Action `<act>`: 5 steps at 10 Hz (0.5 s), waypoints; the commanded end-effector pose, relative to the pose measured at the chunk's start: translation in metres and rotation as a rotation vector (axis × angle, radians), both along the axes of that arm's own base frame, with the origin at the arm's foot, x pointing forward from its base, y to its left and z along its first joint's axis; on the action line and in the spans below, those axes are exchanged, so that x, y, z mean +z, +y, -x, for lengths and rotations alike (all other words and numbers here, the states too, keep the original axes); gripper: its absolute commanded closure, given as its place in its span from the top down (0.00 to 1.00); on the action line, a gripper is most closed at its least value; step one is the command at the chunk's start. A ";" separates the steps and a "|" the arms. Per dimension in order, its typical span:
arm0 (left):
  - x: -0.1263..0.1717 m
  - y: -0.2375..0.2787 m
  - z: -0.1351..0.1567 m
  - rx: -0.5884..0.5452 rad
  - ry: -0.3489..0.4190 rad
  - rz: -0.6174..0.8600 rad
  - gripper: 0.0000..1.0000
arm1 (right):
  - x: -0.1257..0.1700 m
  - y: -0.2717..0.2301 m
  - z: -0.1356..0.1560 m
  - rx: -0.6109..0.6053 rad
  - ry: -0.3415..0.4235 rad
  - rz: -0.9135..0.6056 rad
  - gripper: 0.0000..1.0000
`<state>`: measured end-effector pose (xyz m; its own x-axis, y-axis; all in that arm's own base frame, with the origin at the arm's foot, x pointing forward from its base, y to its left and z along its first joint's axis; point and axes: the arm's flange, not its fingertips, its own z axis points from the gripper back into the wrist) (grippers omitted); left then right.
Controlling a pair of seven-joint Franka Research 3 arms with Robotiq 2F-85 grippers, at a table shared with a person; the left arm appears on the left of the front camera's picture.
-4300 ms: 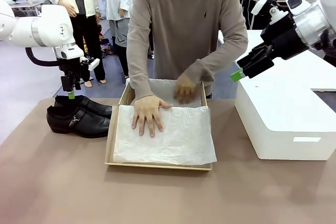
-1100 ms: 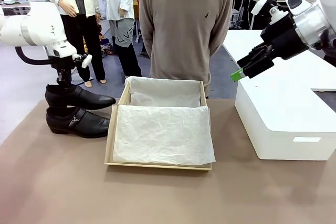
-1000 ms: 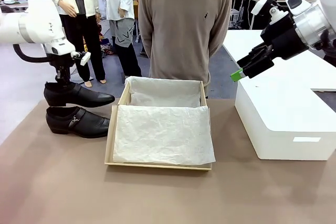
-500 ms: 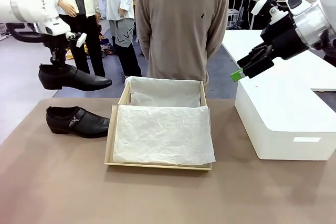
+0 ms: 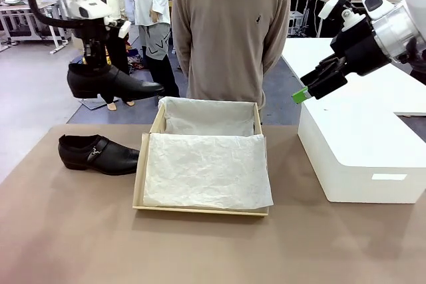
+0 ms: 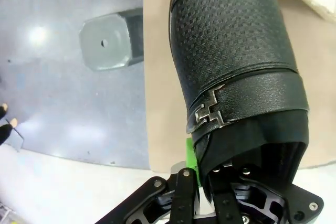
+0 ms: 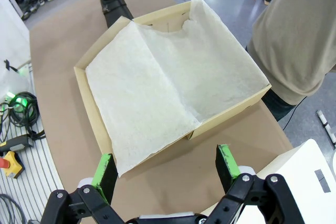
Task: Pack the shoes into the box.
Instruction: Place one shoe of the Shoes into the Shoes Box.
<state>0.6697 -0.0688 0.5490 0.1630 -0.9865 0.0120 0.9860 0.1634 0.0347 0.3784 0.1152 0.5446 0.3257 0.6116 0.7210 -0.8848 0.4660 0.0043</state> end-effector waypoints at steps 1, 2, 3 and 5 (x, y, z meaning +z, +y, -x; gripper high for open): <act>0.008 -0.018 0.008 0.002 -0.002 0.032 0.00 | 0.000 0.000 -0.003 0.013 -0.010 -0.022 1.00; 0.007 -0.028 0.012 -0.003 0.014 0.051 0.00 | 0.000 0.000 -0.003 0.013 -0.010 -0.022 1.00; 0.006 -0.034 0.014 0.008 0.030 0.078 0.00 | 0.000 0.000 -0.003 0.013 -0.010 -0.022 1.00; 0.003 -0.037 0.007 -0.020 0.008 0.040 0.00 | 0.000 0.000 -0.003 0.013 -0.010 -0.022 1.00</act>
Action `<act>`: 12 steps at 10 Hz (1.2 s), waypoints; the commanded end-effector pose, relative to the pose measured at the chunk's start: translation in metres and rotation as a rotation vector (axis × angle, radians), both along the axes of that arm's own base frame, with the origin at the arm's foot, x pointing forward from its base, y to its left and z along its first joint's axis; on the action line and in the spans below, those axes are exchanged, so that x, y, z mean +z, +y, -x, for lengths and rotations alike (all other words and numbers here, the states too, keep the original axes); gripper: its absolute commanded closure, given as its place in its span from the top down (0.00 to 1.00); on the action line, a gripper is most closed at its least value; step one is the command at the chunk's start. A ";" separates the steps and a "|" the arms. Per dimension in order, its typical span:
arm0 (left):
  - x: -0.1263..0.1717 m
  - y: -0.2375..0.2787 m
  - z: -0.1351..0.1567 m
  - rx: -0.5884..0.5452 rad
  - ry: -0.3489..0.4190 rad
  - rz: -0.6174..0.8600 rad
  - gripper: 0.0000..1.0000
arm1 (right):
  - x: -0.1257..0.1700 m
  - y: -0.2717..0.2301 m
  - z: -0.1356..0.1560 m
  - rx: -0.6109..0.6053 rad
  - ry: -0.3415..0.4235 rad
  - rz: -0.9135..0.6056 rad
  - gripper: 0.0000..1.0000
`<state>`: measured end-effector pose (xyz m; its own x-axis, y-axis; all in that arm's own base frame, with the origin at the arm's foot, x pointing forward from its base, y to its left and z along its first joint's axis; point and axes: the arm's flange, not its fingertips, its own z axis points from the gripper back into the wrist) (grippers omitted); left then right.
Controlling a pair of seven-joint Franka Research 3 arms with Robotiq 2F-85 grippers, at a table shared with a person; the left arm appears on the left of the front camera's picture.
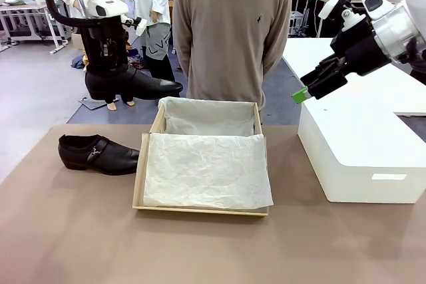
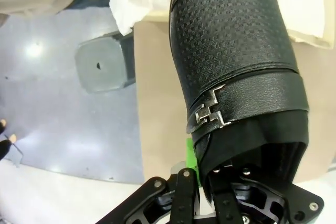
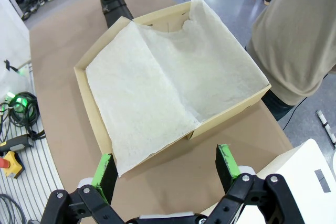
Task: Pack the shoes into the box.
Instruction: Place one shoe of the Shoes into the Shoes Box.
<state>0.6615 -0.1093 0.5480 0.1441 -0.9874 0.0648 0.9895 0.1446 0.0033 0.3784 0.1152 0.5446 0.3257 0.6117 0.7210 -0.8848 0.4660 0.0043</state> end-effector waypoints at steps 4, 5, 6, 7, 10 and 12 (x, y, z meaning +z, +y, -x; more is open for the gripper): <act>0.004 0.003 -0.001 0.000 -0.016 -0.017 0.00 | 0.000 0.000 -0.003 0.013 -0.010 -0.022 1.00; -0.002 0.002 -0.001 0.000 0.000 -0.011 0.00 | 0.000 0.000 -0.003 0.013 -0.010 -0.022 1.00; 0.000 -0.009 0.001 0.001 -0.012 -0.007 0.00 | 0.000 0.000 -0.003 0.013 -0.010 -0.022 1.00; 0.007 -0.026 0.004 -0.006 -0.026 -0.021 0.00 | 0.000 0.000 -0.003 0.013 -0.010 -0.022 1.00; 0.015 -0.070 0.007 -0.010 -0.033 -0.034 0.00 | 0.000 0.000 -0.003 0.013 -0.010 -0.022 1.00; 0.012 -0.104 0.008 -0.012 -0.026 -0.041 0.00 | 0.000 0.000 -0.003 0.013 -0.010 -0.022 1.00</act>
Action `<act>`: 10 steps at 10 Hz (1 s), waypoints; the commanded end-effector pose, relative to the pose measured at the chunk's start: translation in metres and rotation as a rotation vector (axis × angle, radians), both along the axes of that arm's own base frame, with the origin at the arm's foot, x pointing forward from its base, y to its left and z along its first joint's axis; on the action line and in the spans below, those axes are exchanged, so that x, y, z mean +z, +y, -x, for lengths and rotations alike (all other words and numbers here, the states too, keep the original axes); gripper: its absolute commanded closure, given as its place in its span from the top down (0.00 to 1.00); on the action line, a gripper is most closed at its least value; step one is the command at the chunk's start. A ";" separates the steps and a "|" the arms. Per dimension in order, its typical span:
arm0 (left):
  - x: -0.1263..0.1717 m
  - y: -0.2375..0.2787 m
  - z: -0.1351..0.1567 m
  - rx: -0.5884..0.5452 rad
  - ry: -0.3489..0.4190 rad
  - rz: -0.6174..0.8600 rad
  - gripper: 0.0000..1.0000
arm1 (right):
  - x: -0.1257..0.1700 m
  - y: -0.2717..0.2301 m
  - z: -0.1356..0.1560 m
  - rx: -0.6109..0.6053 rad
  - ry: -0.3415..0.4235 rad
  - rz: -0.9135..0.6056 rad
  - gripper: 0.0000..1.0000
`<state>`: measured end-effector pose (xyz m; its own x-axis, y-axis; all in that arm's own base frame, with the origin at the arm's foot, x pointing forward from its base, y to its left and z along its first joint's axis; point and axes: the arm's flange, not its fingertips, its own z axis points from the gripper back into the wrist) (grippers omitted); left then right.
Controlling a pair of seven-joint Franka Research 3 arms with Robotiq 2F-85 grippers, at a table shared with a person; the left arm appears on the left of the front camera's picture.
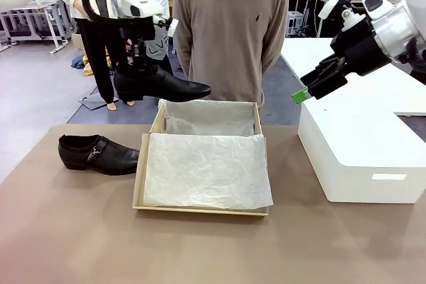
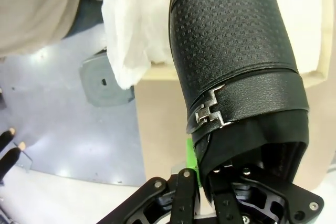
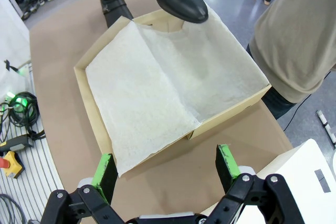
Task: Pack the shoes into the box.
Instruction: Place one shoe of the Shoes into the Shoes Box.
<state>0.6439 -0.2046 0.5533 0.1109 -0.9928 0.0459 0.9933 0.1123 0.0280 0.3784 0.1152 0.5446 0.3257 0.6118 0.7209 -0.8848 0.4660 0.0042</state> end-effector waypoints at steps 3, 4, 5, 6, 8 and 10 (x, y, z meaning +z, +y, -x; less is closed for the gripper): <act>-0.002 -0.053 -0.008 -0.013 0.017 -0.008 0.00 | 0.000 0.000 -0.003 0.013 -0.010 -0.022 1.00; -0.005 -0.064 -0.008 -0.003 0.015 -0.010 0.00 | 0.000 0.000 -0.003 0.013 -0.010 -0.022 1.00; -0.008 -0.073 -0.009 0.012 0.007 0.005 0.00 | 0.000 0.000 -0.003 0.013 -0.010 -0.022 1.00; -0.013 -0.081 -0.011 0.003 0.026 0.025 0.00 | 0.000 0.000 -0.003 0.013 -0.010 -0.022 1.00; -0.028 -0.097 -0.014 -0.033 0.061 0.052 0.00 | 0.000 0.000 -0.003 0.013 -0.010 -0.022 1.00; -0.036 -0.102 -0.018 -0.042 0.073 0.063 0.00 | 0.000 0.000 -0.003 0.013 -0.010 -0.022 1.00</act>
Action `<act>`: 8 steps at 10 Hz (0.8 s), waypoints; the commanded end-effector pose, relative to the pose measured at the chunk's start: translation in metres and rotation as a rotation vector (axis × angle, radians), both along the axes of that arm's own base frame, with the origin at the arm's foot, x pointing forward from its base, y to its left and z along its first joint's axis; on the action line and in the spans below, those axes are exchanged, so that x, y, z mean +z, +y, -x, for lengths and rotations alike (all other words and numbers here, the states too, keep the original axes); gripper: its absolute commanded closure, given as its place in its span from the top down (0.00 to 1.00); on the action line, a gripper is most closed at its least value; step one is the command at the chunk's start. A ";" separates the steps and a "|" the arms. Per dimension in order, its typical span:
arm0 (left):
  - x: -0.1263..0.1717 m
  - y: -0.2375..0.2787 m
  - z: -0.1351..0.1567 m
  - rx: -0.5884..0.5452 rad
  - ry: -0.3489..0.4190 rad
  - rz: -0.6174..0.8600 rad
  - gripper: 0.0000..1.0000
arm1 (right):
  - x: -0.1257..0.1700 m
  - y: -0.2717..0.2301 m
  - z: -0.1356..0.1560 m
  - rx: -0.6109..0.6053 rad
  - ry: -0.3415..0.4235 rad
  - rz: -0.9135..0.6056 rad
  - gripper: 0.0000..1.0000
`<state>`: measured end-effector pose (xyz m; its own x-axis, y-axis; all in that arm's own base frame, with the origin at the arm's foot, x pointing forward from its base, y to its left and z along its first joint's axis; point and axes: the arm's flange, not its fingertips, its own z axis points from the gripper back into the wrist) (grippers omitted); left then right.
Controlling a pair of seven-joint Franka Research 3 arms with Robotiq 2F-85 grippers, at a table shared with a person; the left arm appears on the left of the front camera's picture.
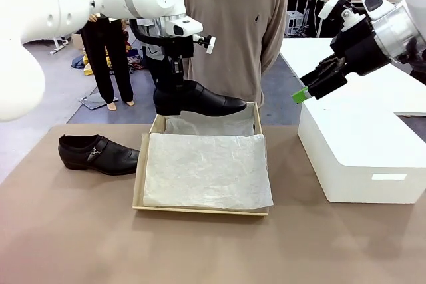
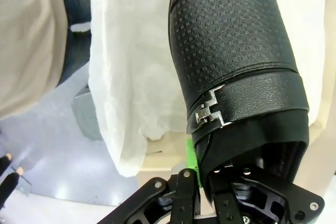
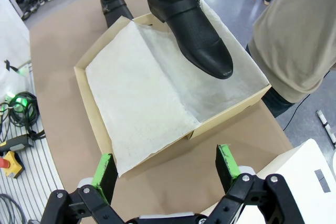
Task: Pack the shoes into the box.
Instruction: Place one shoe of the Shoes into the Shoes Box.
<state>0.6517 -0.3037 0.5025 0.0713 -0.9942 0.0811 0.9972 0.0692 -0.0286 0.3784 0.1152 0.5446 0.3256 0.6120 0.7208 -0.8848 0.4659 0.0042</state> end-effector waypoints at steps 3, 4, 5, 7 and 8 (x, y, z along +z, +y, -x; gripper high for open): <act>-0.003 -0.002 -0.002 -0.004 0.005 0.007 0.00 | 0.000 0.000 -0.003 0.013 -0.010 -0.022 1.00; -0.003 -0.002 -0.002 -0.004 0.005 0.007 0.00 | 0.000 0.000 -0.003 0.013 -0.010 -0.022 1.00; -0.003 -0.002 -0.002 -0.004 0.005 0.007 0.00 | 0.000 0.000 -0.003 0.013 -0.010 -0.022 1.00; -0.008 -0.002 -0.003 -0.018 0.015 0.007 0.00 | 0.000 0.000 -0.003 0.013 -0.010 -0.022 1.00; -0.013 -0.006 -0.004 -0.051 -0.005 -0.010 0.00 | 0.000 0.000 -0.003 0.013 -0.010 -0.022 1.00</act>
